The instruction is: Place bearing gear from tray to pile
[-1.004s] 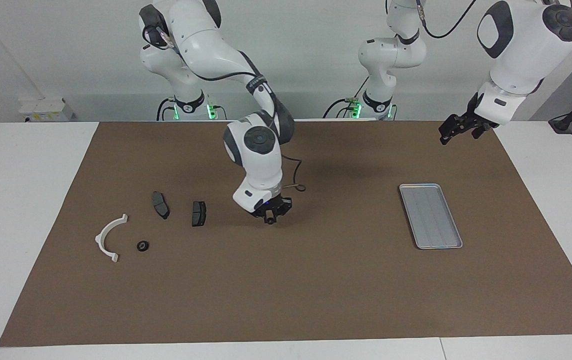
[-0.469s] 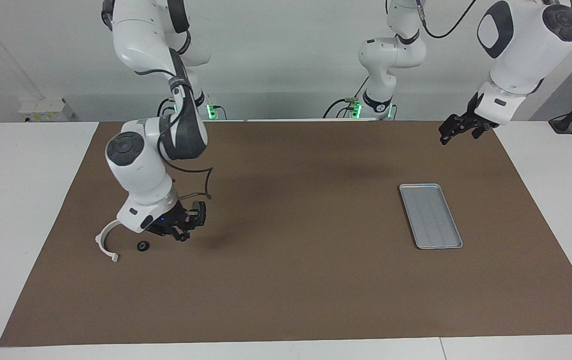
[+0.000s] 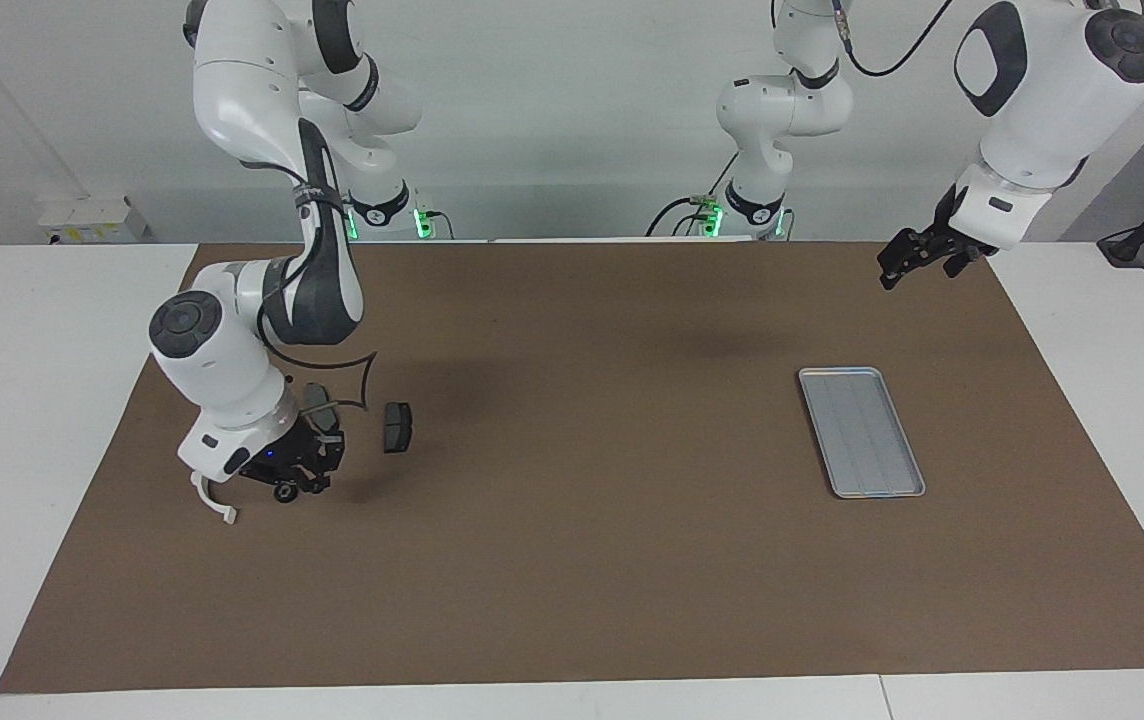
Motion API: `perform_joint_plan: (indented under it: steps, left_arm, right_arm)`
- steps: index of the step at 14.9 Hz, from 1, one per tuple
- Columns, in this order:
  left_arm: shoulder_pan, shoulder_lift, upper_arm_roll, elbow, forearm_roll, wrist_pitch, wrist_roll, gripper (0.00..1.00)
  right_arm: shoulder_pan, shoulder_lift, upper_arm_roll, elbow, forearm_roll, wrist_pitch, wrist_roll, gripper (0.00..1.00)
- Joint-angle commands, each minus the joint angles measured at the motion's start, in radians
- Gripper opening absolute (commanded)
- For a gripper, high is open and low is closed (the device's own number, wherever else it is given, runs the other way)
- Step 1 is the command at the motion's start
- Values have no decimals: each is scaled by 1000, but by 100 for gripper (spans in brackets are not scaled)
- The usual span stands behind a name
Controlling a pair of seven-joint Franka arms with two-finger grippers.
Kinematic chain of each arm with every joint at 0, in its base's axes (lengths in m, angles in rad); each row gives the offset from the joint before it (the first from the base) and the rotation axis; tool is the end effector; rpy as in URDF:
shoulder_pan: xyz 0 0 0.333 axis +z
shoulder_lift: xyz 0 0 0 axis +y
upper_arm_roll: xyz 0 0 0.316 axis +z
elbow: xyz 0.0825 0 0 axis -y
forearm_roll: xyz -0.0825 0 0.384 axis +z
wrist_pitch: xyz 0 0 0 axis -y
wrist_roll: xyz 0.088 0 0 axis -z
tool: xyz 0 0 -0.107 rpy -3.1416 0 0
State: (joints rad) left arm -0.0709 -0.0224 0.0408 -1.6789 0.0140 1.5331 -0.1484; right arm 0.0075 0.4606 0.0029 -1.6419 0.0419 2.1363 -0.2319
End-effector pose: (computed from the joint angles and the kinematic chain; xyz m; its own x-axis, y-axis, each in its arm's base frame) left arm 0.5390 -0.0145 0.5831 0.9857 0.1186 -0.1198 0.1157 -0.9928 -0.0311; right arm 0.6787 0.0086 0.3519 0.9752 0.2176 0.0411 0.2188 -0.9753 -0.0287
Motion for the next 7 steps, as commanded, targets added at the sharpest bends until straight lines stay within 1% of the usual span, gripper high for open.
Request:
perform_joint_plan:
  steps: [1, 5, 7]
  left_arm:
    - [-1, -7, 2, 4, -9, -16, 6, 100]
    - [-1, -7, 2, 4, -9, -16, 6, 100]
    - [-1, -7, 4, 4, -9, -16, 6, 100]
  right_arm:
    - [-11, -20, 14, -54, 13, 24, -27, 0]
    - [-4, -34, 14, -105, 13, 27, -24, 0]
    - [-3, -37, 14, -137, 13, 65, -26, 0]
